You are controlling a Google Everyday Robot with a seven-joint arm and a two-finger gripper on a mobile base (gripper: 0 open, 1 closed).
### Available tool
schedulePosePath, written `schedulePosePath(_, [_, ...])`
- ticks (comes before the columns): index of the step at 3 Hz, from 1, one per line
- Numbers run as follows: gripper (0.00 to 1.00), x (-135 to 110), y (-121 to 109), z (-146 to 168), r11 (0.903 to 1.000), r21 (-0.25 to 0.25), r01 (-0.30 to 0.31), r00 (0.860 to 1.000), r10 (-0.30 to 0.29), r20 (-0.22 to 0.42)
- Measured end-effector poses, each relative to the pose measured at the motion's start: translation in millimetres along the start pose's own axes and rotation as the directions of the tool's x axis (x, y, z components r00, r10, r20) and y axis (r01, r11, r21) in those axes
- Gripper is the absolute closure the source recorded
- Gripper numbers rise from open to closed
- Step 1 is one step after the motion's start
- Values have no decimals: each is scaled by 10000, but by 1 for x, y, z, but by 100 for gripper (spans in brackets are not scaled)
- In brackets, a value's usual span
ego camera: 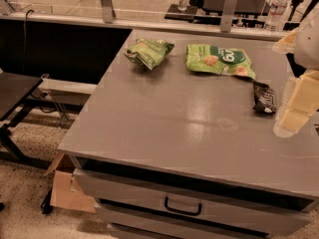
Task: Move green jalapeno chip bag near green rice chip bag
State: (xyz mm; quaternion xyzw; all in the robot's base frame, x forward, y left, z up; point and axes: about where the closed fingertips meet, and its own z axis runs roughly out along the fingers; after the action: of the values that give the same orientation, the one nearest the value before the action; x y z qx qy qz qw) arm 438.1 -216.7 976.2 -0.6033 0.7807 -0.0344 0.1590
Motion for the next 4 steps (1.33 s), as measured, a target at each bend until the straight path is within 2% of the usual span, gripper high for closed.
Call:
schedulePosePath(1, [0, 0, 0, 0, 10000, 2, 0, 10000, 0, 1])
schedulePosePath(2, [0, -5, 0, 3, 9969, 144, -775, 9937, 761, 824])
schedulePosePath(3, [0, 4, 24, 47, 9496, -543, -3087, 9054, 3109, 2892])
schedulePosePath(4, [0, 6, 40, 85, 9256, -938, -3667, 8179, 3688, 4416])
